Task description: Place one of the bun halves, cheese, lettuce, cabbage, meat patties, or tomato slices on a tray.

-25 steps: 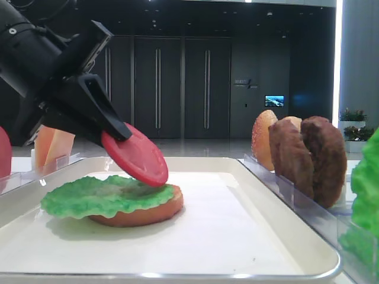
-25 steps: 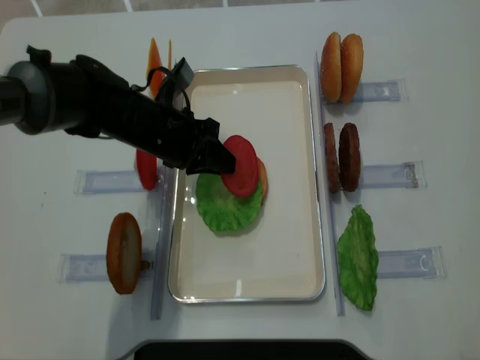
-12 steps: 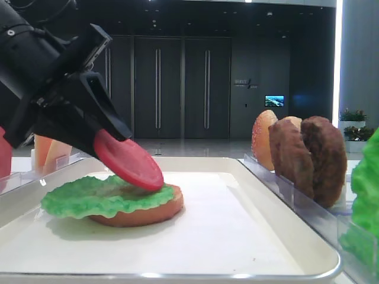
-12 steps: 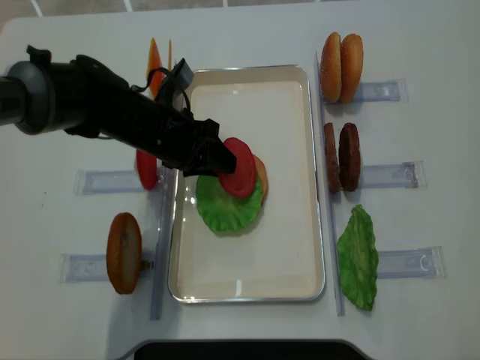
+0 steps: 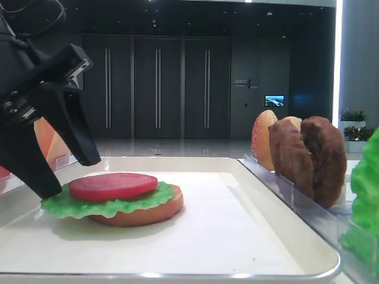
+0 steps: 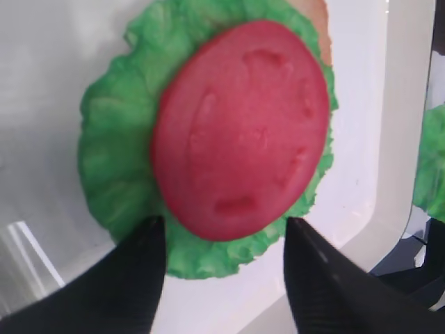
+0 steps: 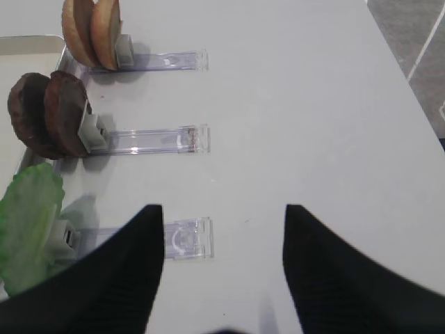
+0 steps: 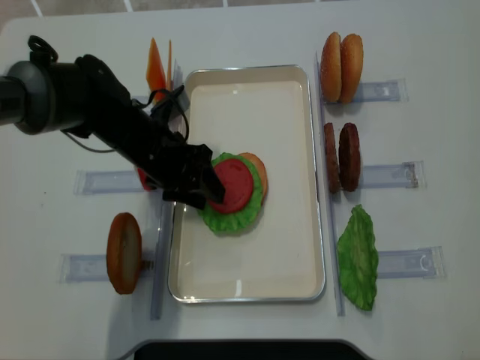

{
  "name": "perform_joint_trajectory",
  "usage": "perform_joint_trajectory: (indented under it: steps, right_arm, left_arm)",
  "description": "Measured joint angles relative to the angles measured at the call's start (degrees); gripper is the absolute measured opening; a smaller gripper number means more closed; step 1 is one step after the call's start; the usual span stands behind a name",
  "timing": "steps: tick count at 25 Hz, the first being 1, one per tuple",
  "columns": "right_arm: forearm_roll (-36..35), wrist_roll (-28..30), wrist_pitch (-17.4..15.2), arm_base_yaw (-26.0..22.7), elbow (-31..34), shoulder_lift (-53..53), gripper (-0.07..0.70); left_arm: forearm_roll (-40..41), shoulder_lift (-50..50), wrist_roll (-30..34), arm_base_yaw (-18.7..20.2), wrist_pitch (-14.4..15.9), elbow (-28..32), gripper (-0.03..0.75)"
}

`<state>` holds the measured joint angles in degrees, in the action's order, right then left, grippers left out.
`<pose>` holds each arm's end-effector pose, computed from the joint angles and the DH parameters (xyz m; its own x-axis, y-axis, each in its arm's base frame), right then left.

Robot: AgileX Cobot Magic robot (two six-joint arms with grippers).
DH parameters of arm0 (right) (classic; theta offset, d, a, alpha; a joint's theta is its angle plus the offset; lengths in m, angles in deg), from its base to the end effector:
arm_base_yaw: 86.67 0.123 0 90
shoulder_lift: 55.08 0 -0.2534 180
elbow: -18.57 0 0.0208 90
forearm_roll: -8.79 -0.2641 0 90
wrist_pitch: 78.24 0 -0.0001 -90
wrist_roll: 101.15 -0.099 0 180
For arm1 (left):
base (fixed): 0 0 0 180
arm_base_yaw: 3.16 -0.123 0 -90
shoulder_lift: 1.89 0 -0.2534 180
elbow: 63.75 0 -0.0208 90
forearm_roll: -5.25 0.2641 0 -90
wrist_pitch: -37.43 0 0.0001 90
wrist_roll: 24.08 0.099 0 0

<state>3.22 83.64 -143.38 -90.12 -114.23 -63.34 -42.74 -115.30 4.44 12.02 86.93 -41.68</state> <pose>0.0404 0.0063 0.2761 -0.5054 -0.0121 -0.8628 -0.0374 0.9993 0.0079 0.2843 -0.1351 0.1007 -0.9864 0.1594 -0.0401 0.1536 0.8064 -0.5711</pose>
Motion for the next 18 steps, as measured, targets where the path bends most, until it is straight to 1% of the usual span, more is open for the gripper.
perform_joint_trajectory:
  steps: [2,5,8,10,11,12,16,18]
  right_arm:
    - [0.0,0.0,0.0,0.0,0.0,0.0,0.37]
    - [0.0,0.0,0.0,0.0,0.0,0.0,0.37]
    - [0.0,0.0,0.0,0.0,0.0,0.0,0.37]
    - [0.0,0.0,0.0,0.0,0.0,0.0,0.37]
    - [0.0,0.0,0.0,0.0,0.0,0.0,0.37]
    - [0.0,0.0,0.0,0.0,0.0,0.0,0.37]
    - [0.0,0.0,0.0,0.0,0.0,0.0,0.37]
    - [0.0,0.0,0.0,0.0,0.0,0.0,0.37]
  left_arm:
    - [2.73,0.63,-3.13,0.0,0.66,-0.59,0.419]
    - [6.79,2.04,-7.35,0.0,3.06,-2.97,0.421]
    - [10.25,3.71,-11.59,0.0,5.83,-6.69,0.42]
    - [13.83,4.83,-15.71,0.0,7.28,-10.32,0.417]
    - [16.03,5.19,-18.82,0.0,8.31,-12.14,0.412]
    - [19.42,5.47,-22.44,0.0,9.69,-14.51,0.403]
    - [35.72,5.52,-35.62,0.0,17.7,-23.86,0.381]
    - [42.52,5.54,-39.95,0.0,19.21,-27.39,0.379]
